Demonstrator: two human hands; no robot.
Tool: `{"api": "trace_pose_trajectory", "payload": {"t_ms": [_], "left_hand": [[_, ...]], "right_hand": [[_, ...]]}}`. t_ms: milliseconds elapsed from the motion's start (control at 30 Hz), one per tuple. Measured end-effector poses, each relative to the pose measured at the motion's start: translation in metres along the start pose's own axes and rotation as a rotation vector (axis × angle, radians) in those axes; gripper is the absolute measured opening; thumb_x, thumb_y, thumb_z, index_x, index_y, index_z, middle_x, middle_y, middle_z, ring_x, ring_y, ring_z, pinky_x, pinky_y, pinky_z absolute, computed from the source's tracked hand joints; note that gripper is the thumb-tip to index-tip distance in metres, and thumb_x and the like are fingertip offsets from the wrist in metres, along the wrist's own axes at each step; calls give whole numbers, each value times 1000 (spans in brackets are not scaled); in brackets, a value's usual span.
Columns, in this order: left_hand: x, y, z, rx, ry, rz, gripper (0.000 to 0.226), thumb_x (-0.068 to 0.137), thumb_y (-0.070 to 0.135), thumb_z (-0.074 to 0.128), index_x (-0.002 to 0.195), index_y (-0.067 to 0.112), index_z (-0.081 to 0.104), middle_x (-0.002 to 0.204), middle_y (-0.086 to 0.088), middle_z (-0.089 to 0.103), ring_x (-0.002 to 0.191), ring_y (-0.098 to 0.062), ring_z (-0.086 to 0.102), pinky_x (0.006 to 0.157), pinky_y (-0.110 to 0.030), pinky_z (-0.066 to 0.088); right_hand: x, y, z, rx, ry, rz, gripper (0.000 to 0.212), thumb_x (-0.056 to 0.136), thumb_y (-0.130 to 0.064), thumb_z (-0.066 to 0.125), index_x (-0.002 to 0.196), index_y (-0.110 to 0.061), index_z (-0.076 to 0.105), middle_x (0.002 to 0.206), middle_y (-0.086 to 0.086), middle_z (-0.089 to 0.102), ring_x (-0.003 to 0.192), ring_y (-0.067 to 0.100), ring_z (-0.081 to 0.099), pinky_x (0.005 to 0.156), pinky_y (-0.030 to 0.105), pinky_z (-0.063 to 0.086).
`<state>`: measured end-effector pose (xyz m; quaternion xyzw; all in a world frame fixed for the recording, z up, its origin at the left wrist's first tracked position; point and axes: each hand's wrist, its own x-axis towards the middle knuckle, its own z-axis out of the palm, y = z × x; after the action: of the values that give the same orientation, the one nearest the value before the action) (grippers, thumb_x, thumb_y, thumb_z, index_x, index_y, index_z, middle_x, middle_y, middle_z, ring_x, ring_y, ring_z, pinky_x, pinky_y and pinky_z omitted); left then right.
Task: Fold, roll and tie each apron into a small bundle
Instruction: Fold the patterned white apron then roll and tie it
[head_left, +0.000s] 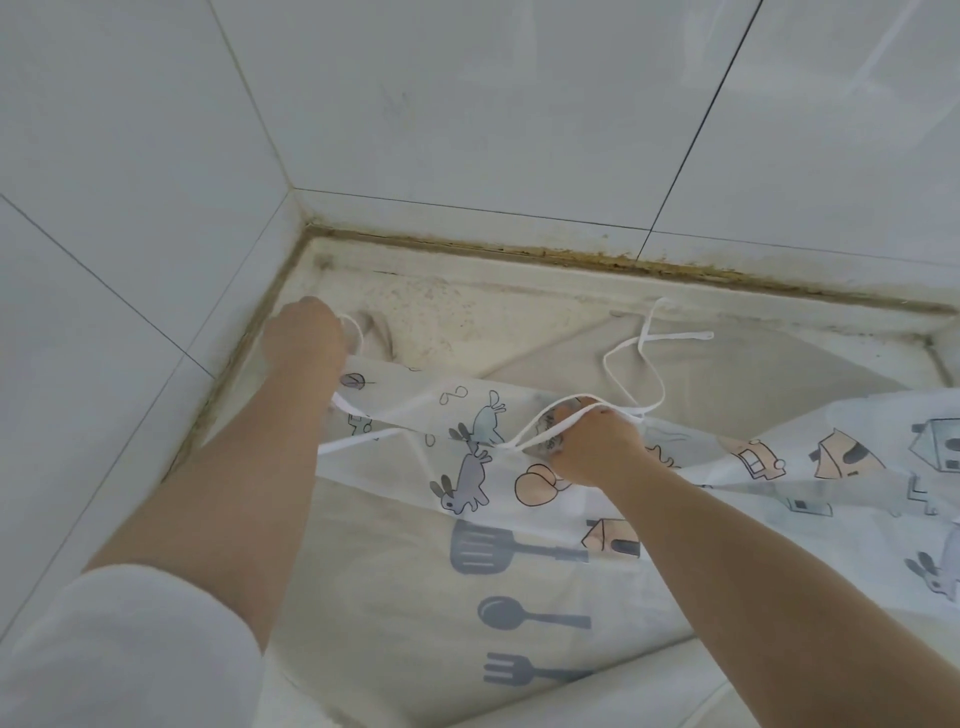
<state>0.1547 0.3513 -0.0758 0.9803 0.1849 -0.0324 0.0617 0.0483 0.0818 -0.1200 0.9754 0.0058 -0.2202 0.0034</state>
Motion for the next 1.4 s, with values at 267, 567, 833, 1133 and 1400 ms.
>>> {"api": "trace_pose_trajectory", "payload": {"t_ms": [267,567,833,1133,1400], "left_hand": [[-12,-34,-10,-499,-86,-347,34,93,15,52,124,1,53,127,-13,56,116,-22,55,92,-28,45],[-58,-34,36,-1011,231,-581,59,89,6,46,144,17,29,149,-14,29,133,-32,35,108,-42,31],[-150,94,57,-482,155,597,44,95,24,31,135,11,44,155,-8,21,145,-28,7,116,-47,-11],[-171,83,125,-58,-240,423,66,94,57,14,151,26,-1,157,-9,-14,144,-25,-16,117,-44,-8],[-191,107,113,66,-77,434,62,99,34,19,148,11,-11,156,-11,-17,143,-24,-20,113,-46,-18]], "right_hand": [[2,-4,6,-4,56,-5,18,87,-26,44,96,-24,59,89,-2,61,73,18,56,56,27,39],[-7,3,25,27,11,-9,42,96,-45,32,127,-19,43,125,9,51,108,28,55,83,37,51],[-21,5,28,-52,21,-25,50,100,-46,24,136,-14,37,137,13,37,119,30,46,95,39,40],[-54,88,41,-174,61,-77,58,92,-62,30,133,-22,36,135,6,43,126,28,39,104,41,29],[-79,145,44,-241,61,-94,49,96,-52,34,136,-23,36,139,8,42,132,26,33,117,39,4]]}}
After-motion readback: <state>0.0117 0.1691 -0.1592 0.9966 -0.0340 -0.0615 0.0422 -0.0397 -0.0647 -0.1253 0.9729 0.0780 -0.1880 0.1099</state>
